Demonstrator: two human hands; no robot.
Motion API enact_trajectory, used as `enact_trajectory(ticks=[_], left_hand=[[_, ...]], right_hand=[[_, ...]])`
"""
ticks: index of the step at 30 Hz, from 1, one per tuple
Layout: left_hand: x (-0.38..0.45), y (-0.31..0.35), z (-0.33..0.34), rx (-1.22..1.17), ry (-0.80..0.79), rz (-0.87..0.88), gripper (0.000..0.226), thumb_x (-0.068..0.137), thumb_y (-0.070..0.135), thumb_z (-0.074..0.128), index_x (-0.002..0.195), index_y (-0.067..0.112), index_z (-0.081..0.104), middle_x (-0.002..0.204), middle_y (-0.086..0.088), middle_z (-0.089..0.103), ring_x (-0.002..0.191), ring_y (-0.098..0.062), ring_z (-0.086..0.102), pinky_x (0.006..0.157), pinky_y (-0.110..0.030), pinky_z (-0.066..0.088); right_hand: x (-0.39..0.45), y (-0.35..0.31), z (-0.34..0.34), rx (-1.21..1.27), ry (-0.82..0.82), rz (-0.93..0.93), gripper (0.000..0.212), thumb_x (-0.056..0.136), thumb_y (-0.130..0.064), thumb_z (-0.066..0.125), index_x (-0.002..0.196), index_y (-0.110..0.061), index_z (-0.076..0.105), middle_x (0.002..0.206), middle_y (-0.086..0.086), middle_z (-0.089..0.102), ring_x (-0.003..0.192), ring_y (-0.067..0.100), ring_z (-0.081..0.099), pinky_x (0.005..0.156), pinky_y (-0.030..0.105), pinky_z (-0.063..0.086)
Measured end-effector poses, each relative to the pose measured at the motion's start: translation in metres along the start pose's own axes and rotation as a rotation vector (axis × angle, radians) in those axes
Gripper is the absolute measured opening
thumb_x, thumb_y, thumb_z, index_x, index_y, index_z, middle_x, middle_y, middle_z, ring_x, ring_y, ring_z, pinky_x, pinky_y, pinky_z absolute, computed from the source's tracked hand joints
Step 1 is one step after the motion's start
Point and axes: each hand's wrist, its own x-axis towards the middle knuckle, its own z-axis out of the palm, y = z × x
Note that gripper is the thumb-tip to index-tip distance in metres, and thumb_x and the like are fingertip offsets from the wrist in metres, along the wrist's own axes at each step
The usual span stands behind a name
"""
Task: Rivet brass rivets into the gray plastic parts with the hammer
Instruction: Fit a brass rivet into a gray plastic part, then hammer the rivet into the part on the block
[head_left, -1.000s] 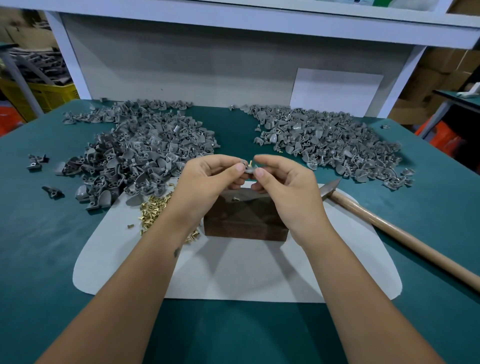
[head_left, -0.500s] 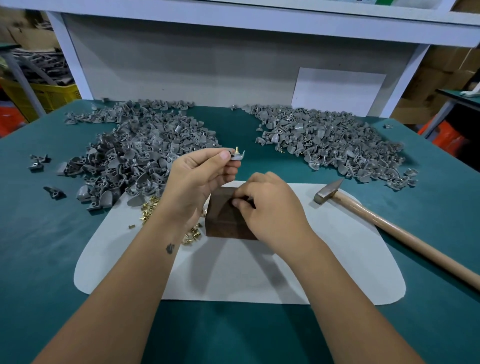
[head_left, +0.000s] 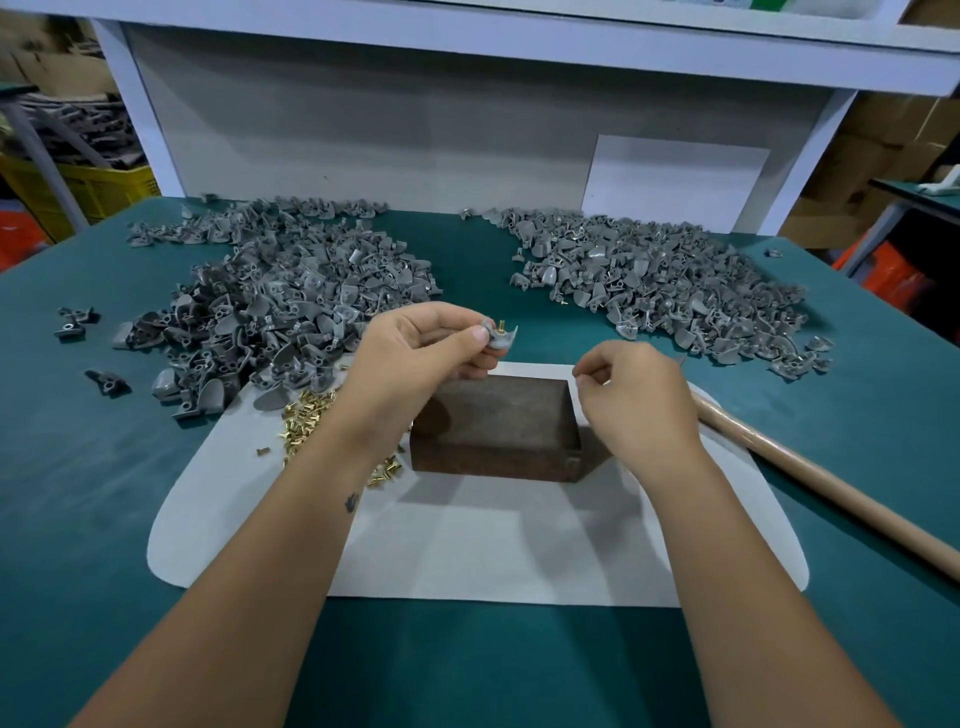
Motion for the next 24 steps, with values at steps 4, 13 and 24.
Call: enact_trajectory(ticks=[4,13,24], left_hand=[[0.000,-0.005,0.004,0.265,-0.030,0.037,0.014,0.088,0.007,0.070,0.083,0.019,0.073,0.080,0.003,0.075,0.077,-0.007,0.068,0.078,-0.018,0.055],[-0.018,-0.025,0.011,0.593,-0.007,0.018,0.009,0.094,0.021,0.063,0.089,0.027,0.066,0.101,0.019,0.069,0.094,0.009,0.060,0.080,-0.010,0.044],[-0.002,-0.043,0.028,0.774,0.103,0.111,0.009,0.095,0.023,0.057,0.090,0.029,0.055,0.105,0.009,0.067,0.102,-0.009,0.054,0.081,-0.029,0.045]], right_hand=[[-0.001,0.002,0.007,-0.039,-0.069,-0.017,0.024,0.085,-0.011,0.053,0.093,-0.024,0.072,0.099,-0.002,0.070,0.093,0.023,0.060,0.070,0.029,0.045],[-0.022,0.044,-0.036,-0.189,0.119,0.121,0.027,0.088,-0.021,0.051,0.110,-0.024,0.067,0.112,0.009,0.062,0.105,0.032,0.050,0.089,0.039,0.040],[-0.048,0.097,-0.086,-0.423,-0.133,0.368,0.020,0.082,-0.011,0.046,0.086,-0.012,0.065,0.087,0.008,0.055,0.083,0.029,0.050,0.066,0.035,0.046]])
